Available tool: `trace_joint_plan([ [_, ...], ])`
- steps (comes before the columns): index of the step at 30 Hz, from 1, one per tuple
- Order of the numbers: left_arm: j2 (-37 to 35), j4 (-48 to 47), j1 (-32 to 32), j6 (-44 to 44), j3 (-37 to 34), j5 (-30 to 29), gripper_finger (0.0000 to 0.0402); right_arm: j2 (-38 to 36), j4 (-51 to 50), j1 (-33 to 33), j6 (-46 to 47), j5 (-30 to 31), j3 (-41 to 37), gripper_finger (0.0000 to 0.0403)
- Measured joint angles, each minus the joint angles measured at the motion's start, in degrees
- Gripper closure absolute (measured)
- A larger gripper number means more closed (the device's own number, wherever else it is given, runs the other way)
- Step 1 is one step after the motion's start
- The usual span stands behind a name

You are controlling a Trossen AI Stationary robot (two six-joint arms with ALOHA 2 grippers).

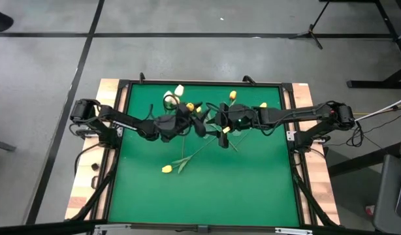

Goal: Sort flowers into vase by color
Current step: Put the left yellow with orange flower into the center transparent vase

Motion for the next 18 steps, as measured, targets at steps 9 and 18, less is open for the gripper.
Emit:
trace_joint_plan([
  [9,0.0,1.7,-0.6,-0.1,0.0,1.3,0.0175,3.3,8.2,0.0,1.5,-2.0,0.0,0.0191],
  [18,0.0,1.9,-0.7,-0.1,0.0,1.2,0.0175,7.2,13.2,0.0,3.1,-2.2,0.0,0.0191],
])
